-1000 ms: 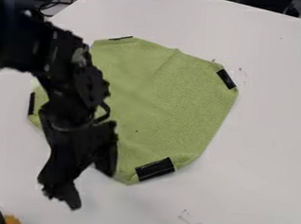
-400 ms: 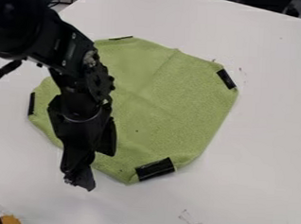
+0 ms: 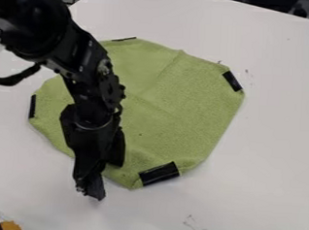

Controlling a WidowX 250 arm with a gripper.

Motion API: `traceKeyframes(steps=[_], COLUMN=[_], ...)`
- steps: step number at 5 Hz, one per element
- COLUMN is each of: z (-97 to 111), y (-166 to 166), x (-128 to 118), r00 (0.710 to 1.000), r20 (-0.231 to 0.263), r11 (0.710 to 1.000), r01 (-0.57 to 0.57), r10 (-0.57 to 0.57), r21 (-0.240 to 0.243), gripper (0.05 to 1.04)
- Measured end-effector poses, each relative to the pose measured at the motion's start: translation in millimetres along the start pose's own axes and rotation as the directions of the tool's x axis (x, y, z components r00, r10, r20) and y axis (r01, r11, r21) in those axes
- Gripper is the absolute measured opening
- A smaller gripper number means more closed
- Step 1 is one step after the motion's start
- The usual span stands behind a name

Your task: Fold the cloth from the bottom to the top

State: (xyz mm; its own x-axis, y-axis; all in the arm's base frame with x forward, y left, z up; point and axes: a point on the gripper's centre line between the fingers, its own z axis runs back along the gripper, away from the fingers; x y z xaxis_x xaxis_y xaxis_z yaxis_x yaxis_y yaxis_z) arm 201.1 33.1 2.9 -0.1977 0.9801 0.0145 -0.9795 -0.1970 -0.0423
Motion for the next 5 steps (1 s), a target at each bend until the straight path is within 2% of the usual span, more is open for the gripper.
traceKeyframes(steps=[2, 4, 5], z=[-1, -6, -5], y=[-3, -11, -14], x=[-4, -7, -9], r00=[1.000, 1.000, 0.999], r20=[-0.011, -0.006, 0.000], r11=[1.000, 1.000, 0.998], r01=[-0.019, 0.012, 0.048], r10=[0.018, -0.012, -0.048], r21=[-0.007, -0.026, -0.030], gripper=[0.962, 0.398, 0.180])
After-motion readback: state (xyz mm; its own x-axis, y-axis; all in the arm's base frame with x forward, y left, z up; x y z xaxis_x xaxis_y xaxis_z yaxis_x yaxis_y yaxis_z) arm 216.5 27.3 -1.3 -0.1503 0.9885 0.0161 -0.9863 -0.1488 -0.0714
